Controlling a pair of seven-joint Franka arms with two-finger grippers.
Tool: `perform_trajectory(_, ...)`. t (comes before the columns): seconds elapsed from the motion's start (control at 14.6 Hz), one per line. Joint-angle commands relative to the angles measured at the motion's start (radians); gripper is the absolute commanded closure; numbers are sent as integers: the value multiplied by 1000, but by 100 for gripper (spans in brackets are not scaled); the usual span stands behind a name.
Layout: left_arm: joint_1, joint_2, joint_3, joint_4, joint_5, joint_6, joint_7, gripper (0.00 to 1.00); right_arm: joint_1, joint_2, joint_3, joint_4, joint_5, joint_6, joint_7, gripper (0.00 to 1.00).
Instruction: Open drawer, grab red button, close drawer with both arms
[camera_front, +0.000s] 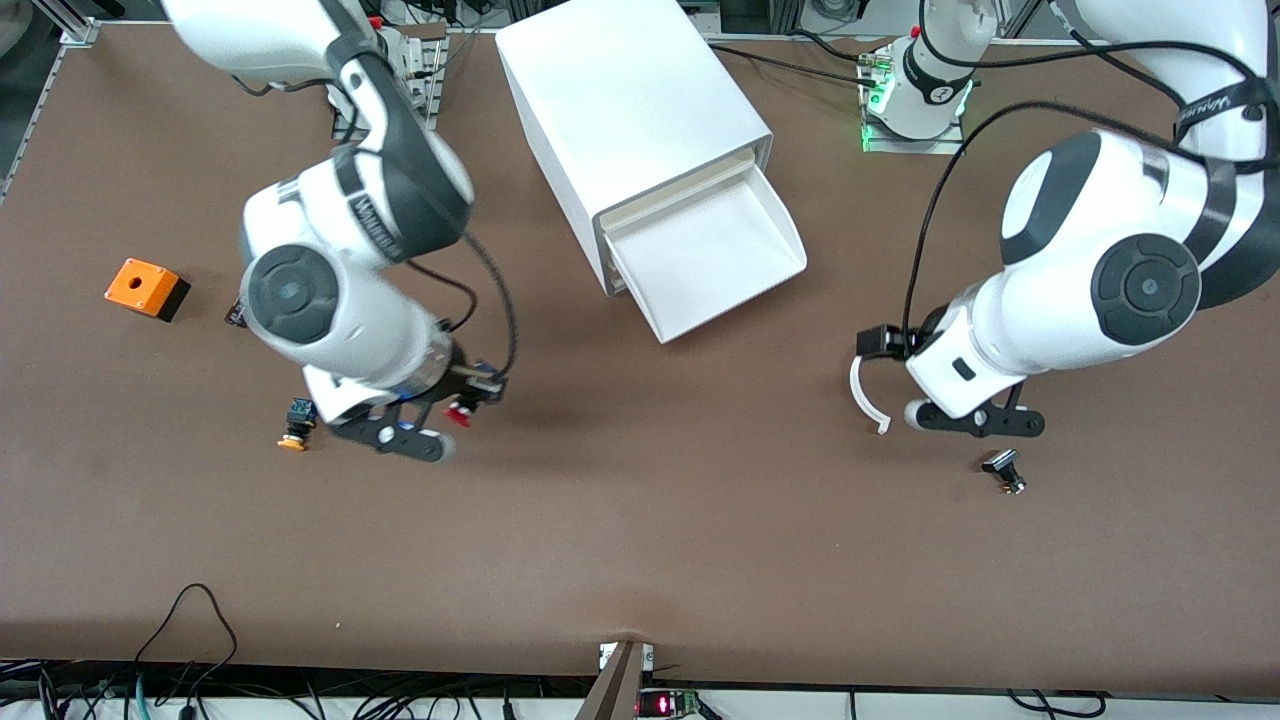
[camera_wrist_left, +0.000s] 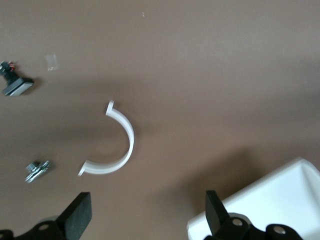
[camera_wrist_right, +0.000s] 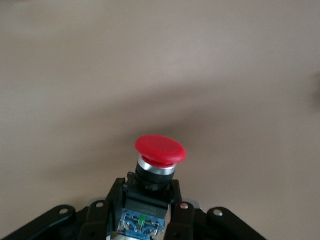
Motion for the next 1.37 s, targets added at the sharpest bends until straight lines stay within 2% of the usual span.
perform_trajectory(0.0,-4,-174,-29,-355,-18,278,-175,1,-33,-123,-34,-266,3,115,-174,100)
perform_trajectory(0.07,-4,-184,-50,-415,-16,344,-230,1,-32,-151,-72,-364,3,187,-249,100)
perform_trajectory(0.21,-20,-176,-73,-461,-4,401,-365,1,-33,-197,-126,-538,5,328,-375,100)
perform_trajectory(0.41,-102,-148,-75,-491,1,412,-537,1,-33,-208,-176,-676,11,474,-494,100)
perform_trajectory(0.55,-142,-129,-73,-509,2,414,-613,1,-61,-199,-181,-753,12,579,-551,100)
perform_trajectory(0.75,-188,-99,-72,-509,4,415,-699,1,-113,-154,-180,-784,18,643,-639,100)
perform_trajectory(0.96,-197,-90,-75,-508,169,415,-772,1,-141,-119,-180,-784,20,666,-676,100)
perform_trajectory(1.16,-214,-72,-75,-506,185,432,-831,1,-147,-102,-178,-779,20,669,-676,100)
perform_trajectory(1.23,-223,-67,-75,-508,185,446,-844,1,-150,-99,-178,-776,23,669,-676,91)
perform_trajectory(1.3,-226,-60,-76,-508,185,454,-845,1,-152,-97,-178,-775,37,667,-676,73)
